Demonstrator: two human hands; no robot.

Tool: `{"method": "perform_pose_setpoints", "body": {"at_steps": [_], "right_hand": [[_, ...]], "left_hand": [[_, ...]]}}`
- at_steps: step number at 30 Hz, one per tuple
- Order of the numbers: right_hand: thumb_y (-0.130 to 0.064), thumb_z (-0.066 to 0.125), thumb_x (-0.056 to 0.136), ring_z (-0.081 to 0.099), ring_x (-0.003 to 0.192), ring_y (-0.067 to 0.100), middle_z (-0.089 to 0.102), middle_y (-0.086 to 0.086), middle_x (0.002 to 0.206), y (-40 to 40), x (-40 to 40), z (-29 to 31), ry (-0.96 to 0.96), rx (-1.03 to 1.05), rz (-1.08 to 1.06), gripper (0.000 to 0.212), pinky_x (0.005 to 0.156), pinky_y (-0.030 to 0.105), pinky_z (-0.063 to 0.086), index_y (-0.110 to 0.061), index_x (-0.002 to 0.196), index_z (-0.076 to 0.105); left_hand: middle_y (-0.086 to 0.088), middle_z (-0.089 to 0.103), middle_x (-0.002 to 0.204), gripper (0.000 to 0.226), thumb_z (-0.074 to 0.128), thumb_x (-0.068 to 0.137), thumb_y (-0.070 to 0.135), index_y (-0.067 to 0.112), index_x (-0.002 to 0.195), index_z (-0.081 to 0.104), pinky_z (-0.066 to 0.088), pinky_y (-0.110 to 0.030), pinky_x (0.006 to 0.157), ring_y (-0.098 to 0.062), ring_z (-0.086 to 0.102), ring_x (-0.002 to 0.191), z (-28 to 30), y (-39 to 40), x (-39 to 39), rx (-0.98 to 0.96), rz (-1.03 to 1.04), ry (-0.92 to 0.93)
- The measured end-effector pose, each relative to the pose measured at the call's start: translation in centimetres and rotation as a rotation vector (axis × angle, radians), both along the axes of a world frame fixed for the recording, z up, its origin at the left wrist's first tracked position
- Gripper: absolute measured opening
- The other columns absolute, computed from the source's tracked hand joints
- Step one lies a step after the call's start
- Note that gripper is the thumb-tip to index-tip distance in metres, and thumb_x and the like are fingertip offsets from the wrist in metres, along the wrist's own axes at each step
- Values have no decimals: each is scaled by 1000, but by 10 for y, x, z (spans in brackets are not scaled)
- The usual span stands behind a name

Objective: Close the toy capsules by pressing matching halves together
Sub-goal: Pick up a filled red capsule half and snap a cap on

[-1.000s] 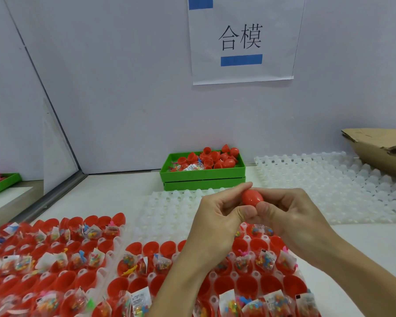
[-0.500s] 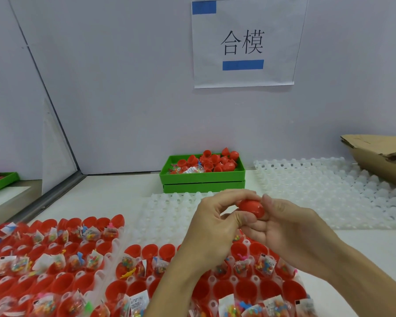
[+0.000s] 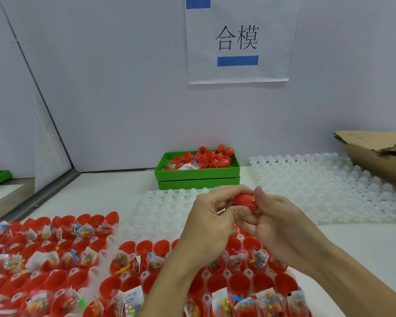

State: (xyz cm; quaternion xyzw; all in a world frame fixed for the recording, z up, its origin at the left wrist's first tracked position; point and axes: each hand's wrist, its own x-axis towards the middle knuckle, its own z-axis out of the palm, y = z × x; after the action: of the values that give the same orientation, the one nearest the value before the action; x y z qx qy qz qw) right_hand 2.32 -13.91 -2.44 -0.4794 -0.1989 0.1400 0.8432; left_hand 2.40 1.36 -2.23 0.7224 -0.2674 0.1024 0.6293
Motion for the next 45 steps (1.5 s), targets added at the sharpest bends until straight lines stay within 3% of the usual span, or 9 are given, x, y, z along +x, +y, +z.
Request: {"method": "perform_pose_setpoints", "body": {"at_steps": [6,9,13,20,26,32,35,39,45], "right_hand": [[-39,73,84,66,112,34,69,26,114,2,0,1,-45,-37,-26,47,94,35,55,3,104,73],[-36,64,87,70,103,34,72,25,106,6,1,0,-68,-54,-149,38,81,30,59,-2,97,76],[-56,70,77,72,98,30,75,17,100,9,0,0,-173,-151,-285,48,80,29,59,-13,97,79],[-30,58,87,73,96,32,76,17,98,10,2,-8,-194,-203,-353,28,77,33,60,-12,95,78],[-31,59,84,74,93,29,76,14,94,11,1,-10,-173,-206,-369,26,77,32,60,-19,90,80],[-37,55,91,70,86,28,70,19,89,3,2,0,19,-5,-123,45,77,31,59,3,92,73],[-50,52,91,68,88,28,67,19,88,-3,4,2,145,52,-55,57,81,33,58,2,98,73],[-61,45,92,69,90,26,70,17,91,-3,2,3,203,56,43,69,83,32,58,1,106,73],[-66,41,89,71,94,28,72,20,101,-6,3,5,208,-20,57,77,84,34,58,1,105,74]], "left_hand": [[10,74,104,50,61,91,-2,45,98,73,53,-19,87,-8,69,102,-3,0,2,14,17,-1],[15,71,116,39,68,91,18,36,125,62,54,-27,95,-5,66,111,-8,-7,0,-71,19,131],[-1,67,128,90,79,67,56,13,141,51,48,-44,105,-15,62,120,-13,-18,0,-200,10,312],[0,71,118,63,70,72,43,18,129,61,53,-46,98,-16,66,113,-15,-18,3,-144,103,235],[10,70,114,64,63,75,41,13,132,61,54,-17,89,1,65,107,-12,-18,-1,-50,122,133],[6,72,114,56,77,78,35,19,130,64,55,-28,94,-8,66,109,-6,-11,-3,31,134,88],[11,71,110,41,78,82,16,25,121,68,55,-22,88,-4,63,111,-5,-11,-4,55,165,33],[20,67,97,28,77,84,20,34,105,65,55,-16,80,1,63,101,-2,-12,-7,102,212,-44],[23,67,98,24,74,86,26,35,105,65,52,-15,82,3,61,102,-2,-11,-8,159,238,-105]]}}
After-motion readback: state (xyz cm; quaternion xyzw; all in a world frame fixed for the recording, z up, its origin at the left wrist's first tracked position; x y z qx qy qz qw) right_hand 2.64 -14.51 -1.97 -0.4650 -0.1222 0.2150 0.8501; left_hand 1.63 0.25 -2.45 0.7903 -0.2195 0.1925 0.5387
